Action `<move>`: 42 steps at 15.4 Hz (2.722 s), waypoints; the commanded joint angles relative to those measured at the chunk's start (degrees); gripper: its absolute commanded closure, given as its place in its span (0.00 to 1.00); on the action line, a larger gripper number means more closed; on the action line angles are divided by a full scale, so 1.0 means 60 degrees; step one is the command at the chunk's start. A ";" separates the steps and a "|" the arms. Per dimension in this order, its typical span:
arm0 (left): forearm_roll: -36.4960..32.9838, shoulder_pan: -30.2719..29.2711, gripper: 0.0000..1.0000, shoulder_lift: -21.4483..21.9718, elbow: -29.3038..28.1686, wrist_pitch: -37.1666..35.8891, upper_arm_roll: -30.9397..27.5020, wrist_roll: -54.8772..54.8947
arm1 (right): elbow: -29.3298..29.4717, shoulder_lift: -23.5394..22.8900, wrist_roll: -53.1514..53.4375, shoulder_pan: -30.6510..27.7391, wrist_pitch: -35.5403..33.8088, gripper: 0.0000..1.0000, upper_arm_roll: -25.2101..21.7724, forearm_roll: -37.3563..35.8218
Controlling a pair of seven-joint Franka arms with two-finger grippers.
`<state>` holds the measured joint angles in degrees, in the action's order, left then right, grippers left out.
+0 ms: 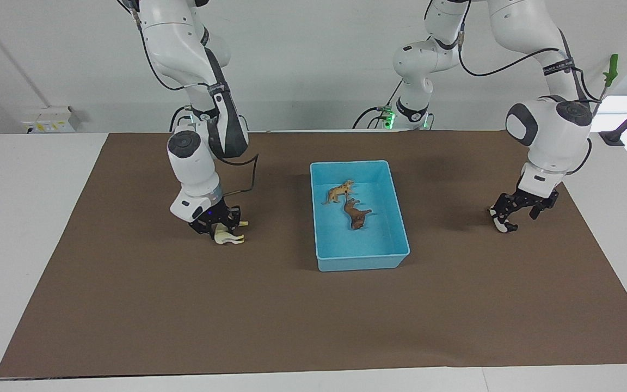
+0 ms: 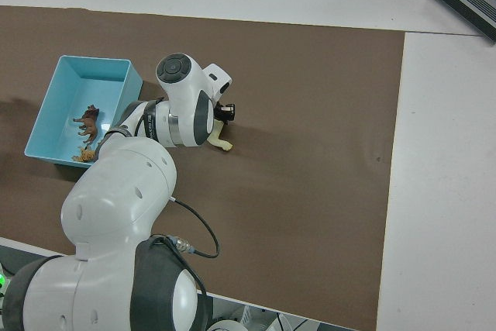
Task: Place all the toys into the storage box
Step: 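Grip the cream horse with the right gripper while the left gripper reaches the panda, then carry the cream horse into the box while the left gripper grips the panda, then release the cream horse and withdraw while the left gripper lifts the panda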
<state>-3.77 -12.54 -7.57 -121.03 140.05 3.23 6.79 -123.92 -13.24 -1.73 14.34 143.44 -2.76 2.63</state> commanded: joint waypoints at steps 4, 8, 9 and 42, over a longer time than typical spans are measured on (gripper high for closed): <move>-0.0178 -0.0268 0.00 -0.0669 -0.0087 0.0579 0.0062 0.0522 | 0.0580 0.0376 0.0156 -0.0193 -0.0799 1.00 0.0094 0.0118; -0.0178 -0.0283 0.00 -0.0818 -0.0335 0.0960 0.0047 0.0567 | 0.2996 0.0318 0.0959 -0.0061 -0.3525 1.00 0.0166 0.0761; -0.0178 -0.0471 0.00 -0.0818 -0.0481 0.1018 0.0047 0.0567 | 0.3407 0.0274 0.1194 -0.0018 -0.3806 1.00 0.0196 0.0923; -0.0149 0.1384 0.90 -0.0512 0.1990 -0.2902 0.0149 -0.2721 | 0.5126 0.0916 0.0910 -0.0731 -0.6472 0.00 0.0211 0.0119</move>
<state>-3.91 -8.49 -11.86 -112.65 129.46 4.64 -1.84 -90.33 -11.59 11.38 14.60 106.62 -2.33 3.36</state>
